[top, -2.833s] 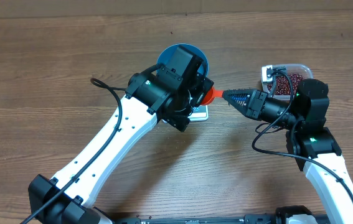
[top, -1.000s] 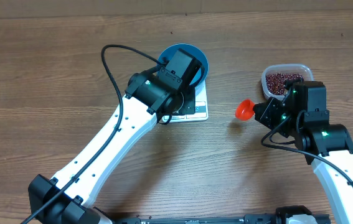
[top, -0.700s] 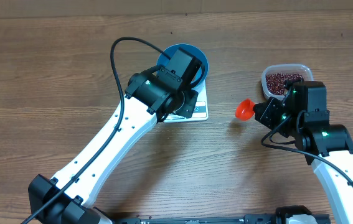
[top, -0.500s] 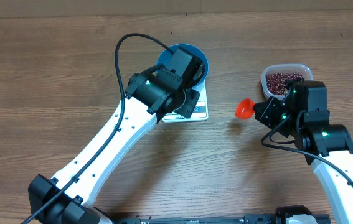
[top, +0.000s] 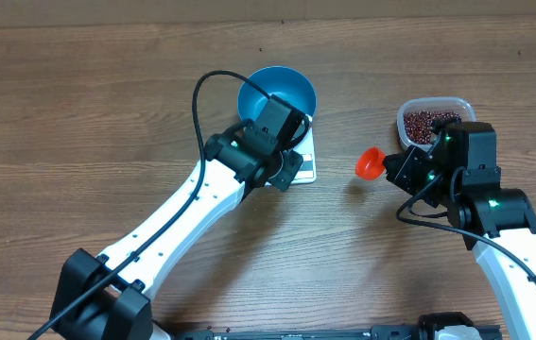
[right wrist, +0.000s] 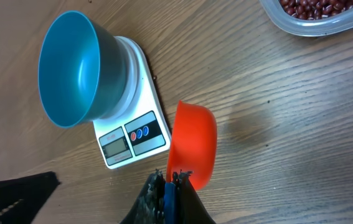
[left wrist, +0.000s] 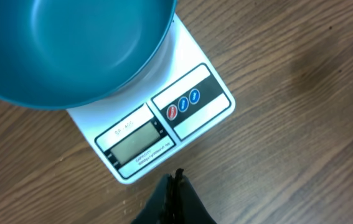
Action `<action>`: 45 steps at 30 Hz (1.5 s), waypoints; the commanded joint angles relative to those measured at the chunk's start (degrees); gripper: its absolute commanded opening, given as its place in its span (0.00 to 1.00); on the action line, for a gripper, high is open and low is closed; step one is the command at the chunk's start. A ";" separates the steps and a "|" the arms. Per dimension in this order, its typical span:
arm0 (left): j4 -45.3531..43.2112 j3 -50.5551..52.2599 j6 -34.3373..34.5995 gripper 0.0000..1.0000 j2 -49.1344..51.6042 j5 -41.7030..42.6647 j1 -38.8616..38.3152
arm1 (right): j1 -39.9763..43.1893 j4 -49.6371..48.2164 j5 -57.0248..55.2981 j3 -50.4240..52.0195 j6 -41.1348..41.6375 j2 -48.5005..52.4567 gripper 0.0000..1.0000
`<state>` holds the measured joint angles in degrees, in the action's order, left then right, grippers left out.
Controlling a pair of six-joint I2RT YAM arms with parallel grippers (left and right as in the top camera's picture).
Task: Scoop item into bowl and weigh 150g on scale
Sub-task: 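Move the left gripper down toward the scale's buttons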
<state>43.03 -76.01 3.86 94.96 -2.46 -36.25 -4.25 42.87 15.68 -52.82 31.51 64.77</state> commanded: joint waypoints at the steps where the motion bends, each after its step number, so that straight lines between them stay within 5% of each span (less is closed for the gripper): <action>1: -3.91 3.32 -2.67 0.04 0.39 -0.50 0.22 | -0.20 -0.57 0.22 -2.45 0.11 -1.11 0.04; 8: -11.08 8.28 -4.02 0.04 0.42 -0.52 0.22 | -0.20 -0.79 0.22 -2.45 0.09 -1.11 0.04; 45: -20.92 8.35 -7.04 0.04 11.93 -1.99 -0.90 | -0.20 -1.18 -0.22 -2.43 -0.09 -1.11 0.04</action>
<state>22.96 -67.75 -1.96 105.84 -2.26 -36.84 -4.25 42.04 15.64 -52.82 31.51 64.77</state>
